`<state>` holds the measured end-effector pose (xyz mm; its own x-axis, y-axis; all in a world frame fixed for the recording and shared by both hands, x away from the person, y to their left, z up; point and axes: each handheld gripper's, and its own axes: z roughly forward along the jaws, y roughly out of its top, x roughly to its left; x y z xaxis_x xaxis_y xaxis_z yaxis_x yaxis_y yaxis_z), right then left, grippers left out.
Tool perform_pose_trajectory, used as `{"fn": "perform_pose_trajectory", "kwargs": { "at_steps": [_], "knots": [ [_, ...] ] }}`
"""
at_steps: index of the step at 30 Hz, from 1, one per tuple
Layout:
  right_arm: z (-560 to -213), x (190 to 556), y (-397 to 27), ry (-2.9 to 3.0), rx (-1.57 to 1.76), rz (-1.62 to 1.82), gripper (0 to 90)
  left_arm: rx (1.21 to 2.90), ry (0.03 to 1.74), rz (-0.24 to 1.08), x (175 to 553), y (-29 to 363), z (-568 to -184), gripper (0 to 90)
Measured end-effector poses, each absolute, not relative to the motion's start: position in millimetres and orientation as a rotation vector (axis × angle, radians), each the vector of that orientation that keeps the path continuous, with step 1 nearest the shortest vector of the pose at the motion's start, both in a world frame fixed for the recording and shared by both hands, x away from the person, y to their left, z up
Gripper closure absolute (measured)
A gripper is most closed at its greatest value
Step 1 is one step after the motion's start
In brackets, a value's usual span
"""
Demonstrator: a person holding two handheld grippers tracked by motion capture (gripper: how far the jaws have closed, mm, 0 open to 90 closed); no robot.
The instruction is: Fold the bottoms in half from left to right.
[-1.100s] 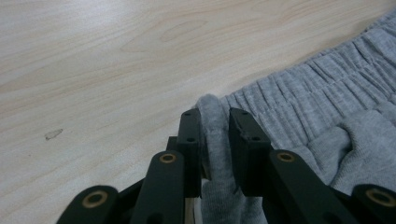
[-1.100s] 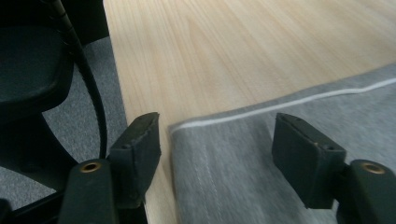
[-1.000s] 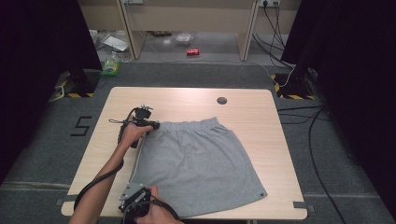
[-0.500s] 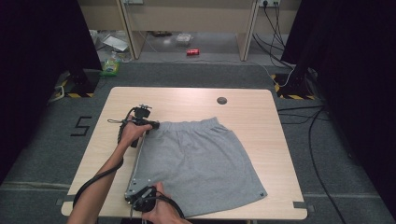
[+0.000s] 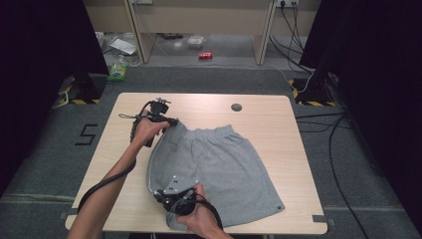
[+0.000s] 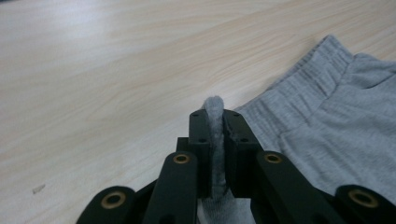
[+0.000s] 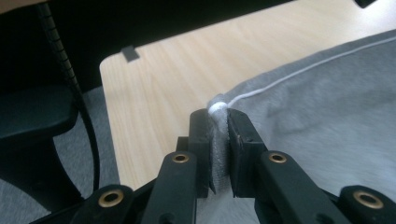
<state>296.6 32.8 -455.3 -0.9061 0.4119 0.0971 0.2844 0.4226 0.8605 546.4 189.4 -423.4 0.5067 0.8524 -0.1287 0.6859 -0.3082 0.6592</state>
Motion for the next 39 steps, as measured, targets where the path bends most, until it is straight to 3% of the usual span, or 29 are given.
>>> {"fn": "perform_pose_trajectory", "kwargs": {
  "at_steps": [13,29,35,39],
  "knots": [
    [-434,288,-78,2.316,0.852,1.573,81.9,2.113,1.194,0.294,554,100,-385,82.4],
    [-450,279,-165,2.164,1.09,1.546,81.9,2.154,1.208,0.241,568,30,-403,81.1],
    [-456,279,-176,2.154,1.124,1.527,81.8,2.11,1.205,0.206,570,21,-408,77.0],
    [-458,278,-182,2.143,1.163,1.538,81.8,2.075,1.193,0.2,570,20,-404,65.5]
  ]
}}
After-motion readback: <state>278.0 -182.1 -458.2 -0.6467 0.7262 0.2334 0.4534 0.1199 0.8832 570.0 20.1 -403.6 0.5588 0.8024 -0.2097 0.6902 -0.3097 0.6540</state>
